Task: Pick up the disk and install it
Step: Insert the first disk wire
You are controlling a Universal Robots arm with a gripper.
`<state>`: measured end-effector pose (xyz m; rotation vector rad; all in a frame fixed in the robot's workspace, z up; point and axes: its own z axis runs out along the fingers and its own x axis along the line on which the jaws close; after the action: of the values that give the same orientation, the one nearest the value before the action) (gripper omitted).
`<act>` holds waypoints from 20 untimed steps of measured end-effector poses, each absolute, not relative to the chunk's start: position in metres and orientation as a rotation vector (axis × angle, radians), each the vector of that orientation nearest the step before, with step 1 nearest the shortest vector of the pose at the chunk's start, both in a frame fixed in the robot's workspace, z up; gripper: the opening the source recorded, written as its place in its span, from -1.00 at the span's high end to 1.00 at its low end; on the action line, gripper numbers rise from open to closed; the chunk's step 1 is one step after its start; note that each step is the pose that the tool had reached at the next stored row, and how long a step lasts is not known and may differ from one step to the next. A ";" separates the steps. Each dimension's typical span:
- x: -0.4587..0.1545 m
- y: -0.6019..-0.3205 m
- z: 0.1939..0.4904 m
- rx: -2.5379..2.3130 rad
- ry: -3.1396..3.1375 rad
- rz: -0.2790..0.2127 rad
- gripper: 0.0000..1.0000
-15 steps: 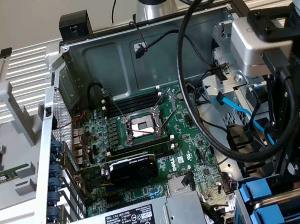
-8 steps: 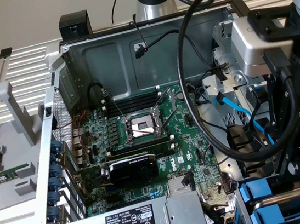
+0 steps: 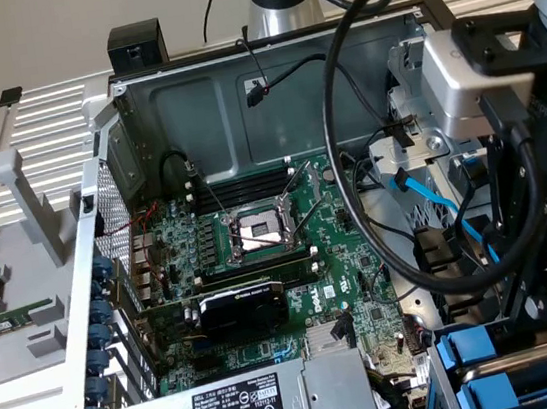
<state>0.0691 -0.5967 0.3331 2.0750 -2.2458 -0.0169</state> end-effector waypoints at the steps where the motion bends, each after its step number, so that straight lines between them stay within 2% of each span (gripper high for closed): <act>1: 0.069 -0.597 0.333 2.074 -2.247 -0.017 0.66; 20: 0.069 -0.596 0.332 2.073 -2.247 -0.016 0.66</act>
<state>0.0692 -0.5964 0.3321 2.0729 -2.2468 -0.0156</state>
